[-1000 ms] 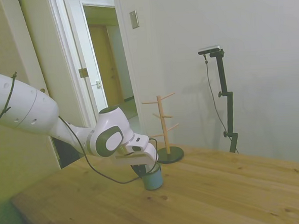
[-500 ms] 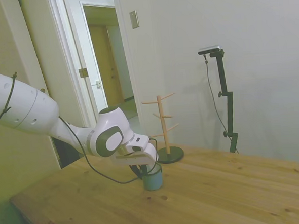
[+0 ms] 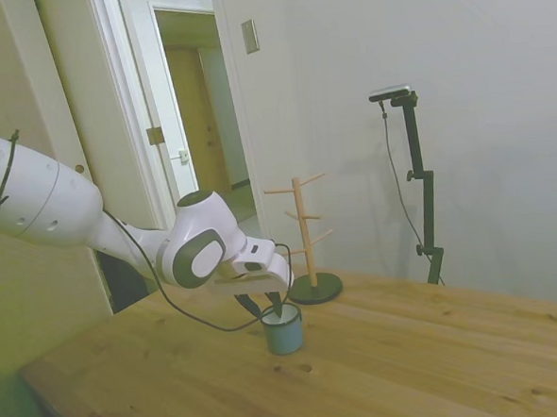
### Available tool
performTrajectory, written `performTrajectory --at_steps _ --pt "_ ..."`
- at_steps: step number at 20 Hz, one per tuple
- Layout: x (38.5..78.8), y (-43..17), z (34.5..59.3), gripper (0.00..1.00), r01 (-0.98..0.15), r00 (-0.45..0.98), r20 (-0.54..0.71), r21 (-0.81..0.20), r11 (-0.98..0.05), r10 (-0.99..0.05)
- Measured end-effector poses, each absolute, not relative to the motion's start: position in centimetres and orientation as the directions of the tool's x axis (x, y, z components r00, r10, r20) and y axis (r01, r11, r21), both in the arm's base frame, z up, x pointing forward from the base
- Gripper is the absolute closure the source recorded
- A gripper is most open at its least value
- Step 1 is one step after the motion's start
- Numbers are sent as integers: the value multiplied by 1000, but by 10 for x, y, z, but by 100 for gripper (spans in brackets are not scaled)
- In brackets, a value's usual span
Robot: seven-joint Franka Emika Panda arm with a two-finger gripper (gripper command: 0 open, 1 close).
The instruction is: Unload the mug
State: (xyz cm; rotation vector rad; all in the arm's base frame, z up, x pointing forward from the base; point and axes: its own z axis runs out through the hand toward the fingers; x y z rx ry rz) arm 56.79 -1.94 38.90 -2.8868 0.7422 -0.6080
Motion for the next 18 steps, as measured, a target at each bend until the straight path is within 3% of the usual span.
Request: performTrajectory --at_steps 5,12,18 --pt "540 -15 402 0 -401 806 373 -228 -887 -460" --pt "464 16 419 0 -335 811 413 -253 -908 -414" --pt "408 34 405 0 -306 834 408 -218 -927 -371"
